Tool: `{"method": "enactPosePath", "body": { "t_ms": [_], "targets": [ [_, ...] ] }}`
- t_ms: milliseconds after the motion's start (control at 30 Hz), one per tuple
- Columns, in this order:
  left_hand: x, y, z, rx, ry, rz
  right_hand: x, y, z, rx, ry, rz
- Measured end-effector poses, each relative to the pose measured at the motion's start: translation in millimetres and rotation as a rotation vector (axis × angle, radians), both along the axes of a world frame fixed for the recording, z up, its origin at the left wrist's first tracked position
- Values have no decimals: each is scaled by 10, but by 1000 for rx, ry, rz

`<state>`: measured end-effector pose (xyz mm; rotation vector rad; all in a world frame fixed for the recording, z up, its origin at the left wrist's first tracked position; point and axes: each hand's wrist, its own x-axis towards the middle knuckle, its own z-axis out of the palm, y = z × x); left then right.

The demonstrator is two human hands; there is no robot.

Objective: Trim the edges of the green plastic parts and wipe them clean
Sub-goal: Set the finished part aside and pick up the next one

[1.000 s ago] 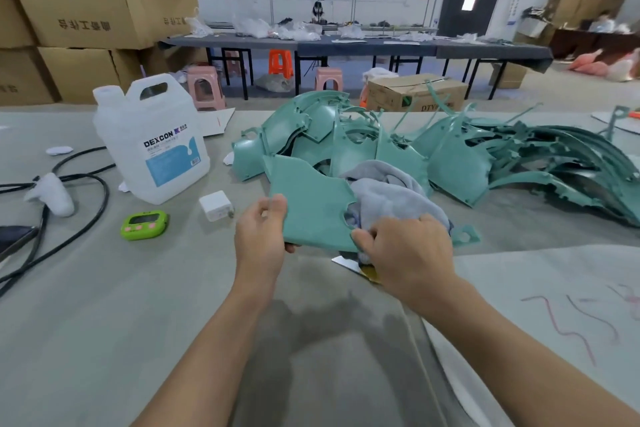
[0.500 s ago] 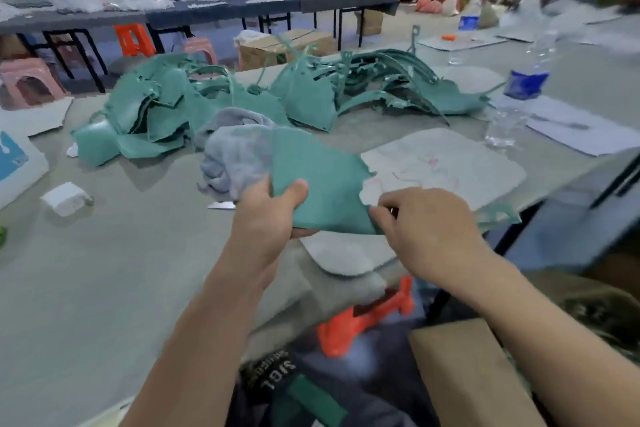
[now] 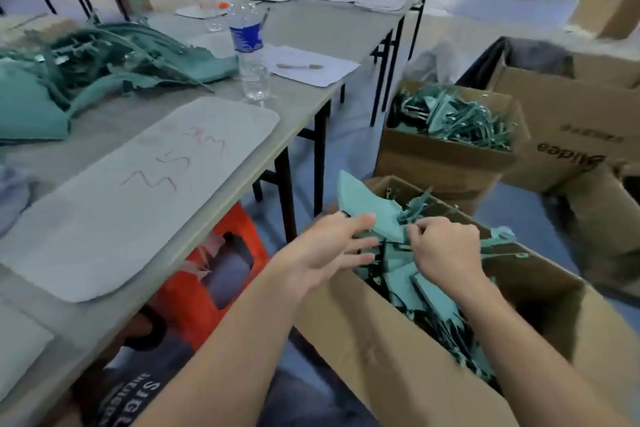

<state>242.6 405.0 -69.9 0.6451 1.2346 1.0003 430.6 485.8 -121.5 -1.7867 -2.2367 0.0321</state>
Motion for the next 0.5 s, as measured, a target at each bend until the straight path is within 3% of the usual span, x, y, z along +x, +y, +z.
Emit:
{"method": "enactPosePath", "body": {
  "t_ms": [100,200,400,500],
  "targets": [
    [294,140,-104,-75,99,-22,284,277,-192,-231,-63,-138],
    [382,120,-256,-109,276,-7,314,375,-441,-437,-114,-75],
    [-51,56,-215,32,473,150,-508,112,-351,-593,308,101],
    [-350,-16,4,194,599,199,-1044,-74,59,-523,518,279]
  ]
}}
